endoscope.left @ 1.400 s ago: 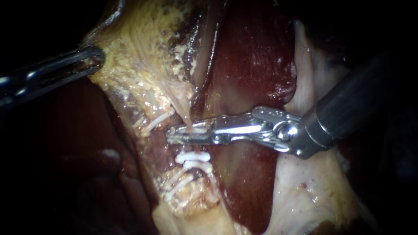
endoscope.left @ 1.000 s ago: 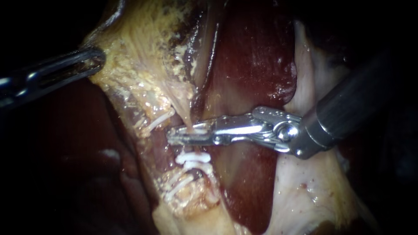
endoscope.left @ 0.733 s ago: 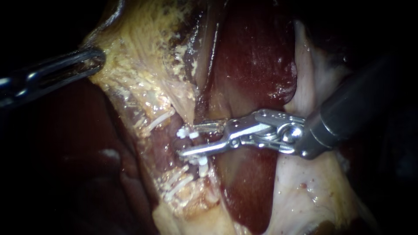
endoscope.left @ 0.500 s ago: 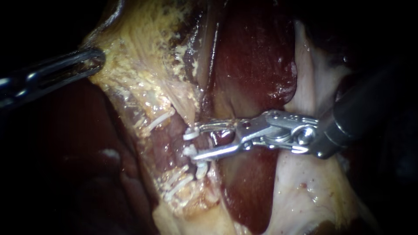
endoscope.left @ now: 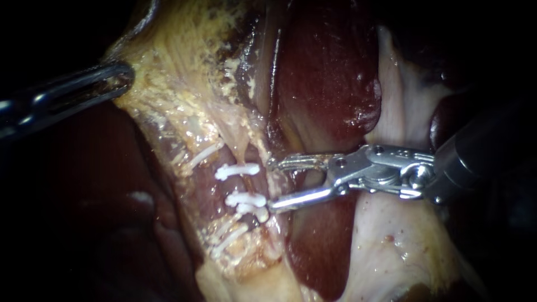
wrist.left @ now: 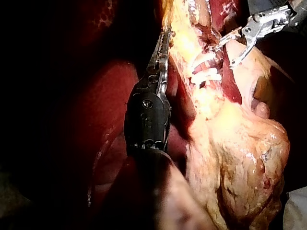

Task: Going back third clip right tube

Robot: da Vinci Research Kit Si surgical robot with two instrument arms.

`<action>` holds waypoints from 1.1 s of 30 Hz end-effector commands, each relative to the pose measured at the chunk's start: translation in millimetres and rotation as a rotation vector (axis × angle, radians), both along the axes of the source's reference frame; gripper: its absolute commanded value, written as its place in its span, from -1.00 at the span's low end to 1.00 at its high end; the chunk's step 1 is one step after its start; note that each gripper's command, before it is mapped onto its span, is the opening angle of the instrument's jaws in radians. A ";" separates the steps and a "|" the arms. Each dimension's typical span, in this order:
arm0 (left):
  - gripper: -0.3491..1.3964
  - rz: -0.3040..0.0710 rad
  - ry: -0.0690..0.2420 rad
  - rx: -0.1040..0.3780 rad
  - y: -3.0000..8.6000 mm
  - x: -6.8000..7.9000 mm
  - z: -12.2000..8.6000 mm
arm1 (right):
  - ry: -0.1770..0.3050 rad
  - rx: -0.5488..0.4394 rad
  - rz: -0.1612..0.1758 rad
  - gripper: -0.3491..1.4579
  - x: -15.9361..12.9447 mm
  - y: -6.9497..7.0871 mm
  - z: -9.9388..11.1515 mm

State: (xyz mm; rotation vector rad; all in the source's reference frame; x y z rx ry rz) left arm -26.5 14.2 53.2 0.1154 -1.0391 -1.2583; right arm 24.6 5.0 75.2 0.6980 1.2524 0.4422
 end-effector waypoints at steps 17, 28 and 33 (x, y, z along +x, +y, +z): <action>-1.00 -0.003 0.002 -0.004 -0.3 -0.6 0.7 | 0.062 -0.308 -0.029 0.05 -4.3 3.0 -6.7; -1.00 0.056 0.017 0.026 -2.8 -6.0 8.1 | 0.065 -0.323 -0.033 0.05 -4.4 2.6 -6.3; -1.00 0.070 0.007 0.031 -2.4 -8.4 9.4 | 0.063 -0.326 -0.031 0.05 -4.4 2.3 -6.1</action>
